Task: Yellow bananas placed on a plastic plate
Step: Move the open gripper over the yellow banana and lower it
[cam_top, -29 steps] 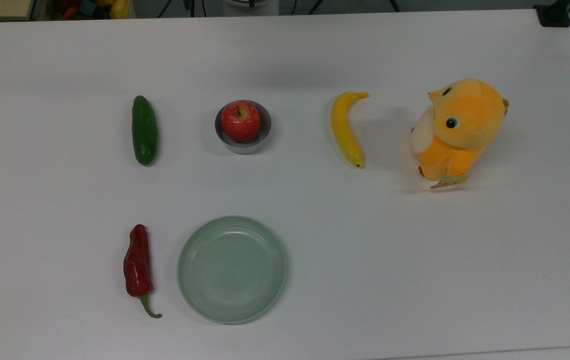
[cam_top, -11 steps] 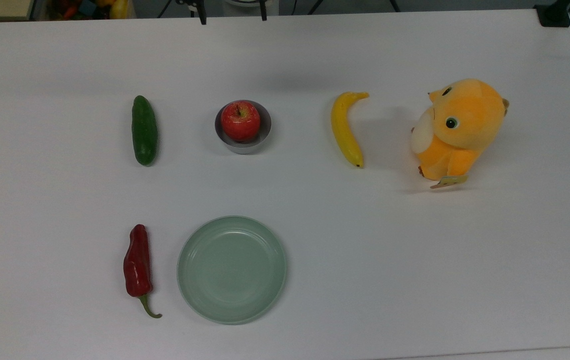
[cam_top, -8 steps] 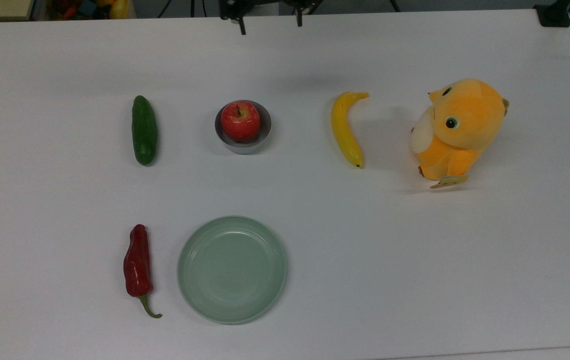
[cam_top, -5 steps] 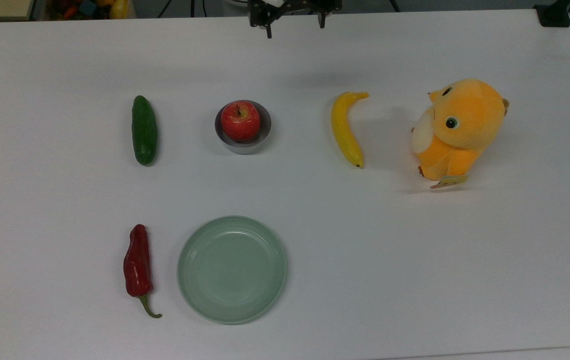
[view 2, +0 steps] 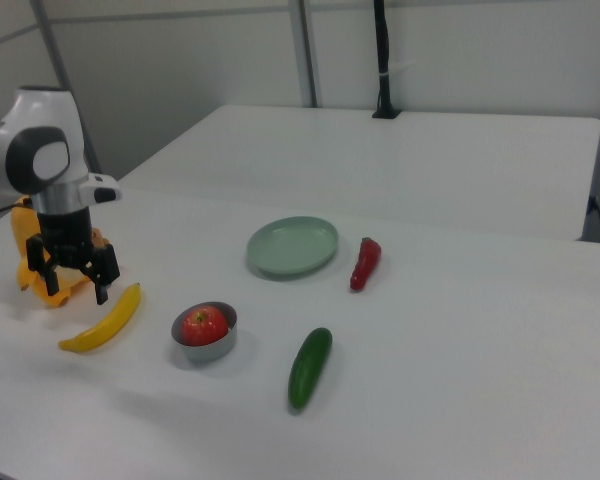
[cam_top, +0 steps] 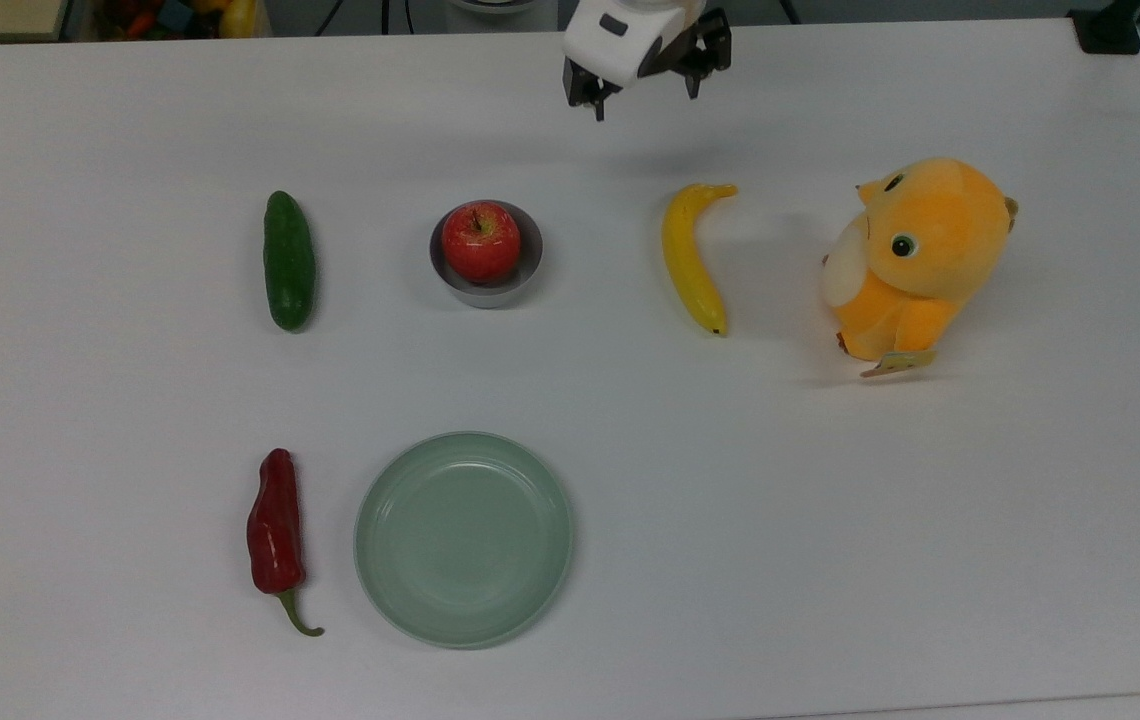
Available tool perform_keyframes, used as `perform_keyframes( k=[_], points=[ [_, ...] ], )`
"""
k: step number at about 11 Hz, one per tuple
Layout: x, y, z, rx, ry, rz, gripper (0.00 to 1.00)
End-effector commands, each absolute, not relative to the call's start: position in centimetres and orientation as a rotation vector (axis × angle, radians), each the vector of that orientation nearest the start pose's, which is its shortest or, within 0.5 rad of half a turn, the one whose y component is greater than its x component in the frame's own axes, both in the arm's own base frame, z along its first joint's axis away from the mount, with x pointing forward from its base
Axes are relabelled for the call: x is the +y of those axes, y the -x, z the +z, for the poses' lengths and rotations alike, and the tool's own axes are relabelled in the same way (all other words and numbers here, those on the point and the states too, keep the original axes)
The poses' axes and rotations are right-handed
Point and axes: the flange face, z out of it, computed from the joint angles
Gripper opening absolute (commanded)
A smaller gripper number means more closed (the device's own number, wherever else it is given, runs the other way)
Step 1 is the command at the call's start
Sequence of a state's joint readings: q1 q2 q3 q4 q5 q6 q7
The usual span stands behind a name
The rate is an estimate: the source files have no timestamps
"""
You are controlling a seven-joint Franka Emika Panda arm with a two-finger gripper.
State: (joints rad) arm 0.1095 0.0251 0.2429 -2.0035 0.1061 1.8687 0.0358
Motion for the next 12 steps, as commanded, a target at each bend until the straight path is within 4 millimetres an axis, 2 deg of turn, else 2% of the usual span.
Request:
perform_keyframes(
  k=[1, 4, 6, 8, 9, 11, 12],
  points=[
    [20.1, -50.3, 40.0, -0.279, 3.018, 0.166, 1.00],
    [21.4, -51.6, 38.0, -0.184, 3.002, 0.021, 1.00],
    [22.4, -52.5, 35.8, -0.148, 2.994, -0.029, 1.00],
    [22.6, -53.1, 34.2, -0.113, 2.990, -0.029, 1.00],
    [22.8, -53.4, 33.1, -0.110, 2.984, -0.040, 1.00],
    [23.5, -53.4, 32.4, -0.166, 3.005, -0.058, 0.99],
    [23.6, -53.4, 32.2, -0.196, 3.020, -0.066, 0.93]
  ],
)
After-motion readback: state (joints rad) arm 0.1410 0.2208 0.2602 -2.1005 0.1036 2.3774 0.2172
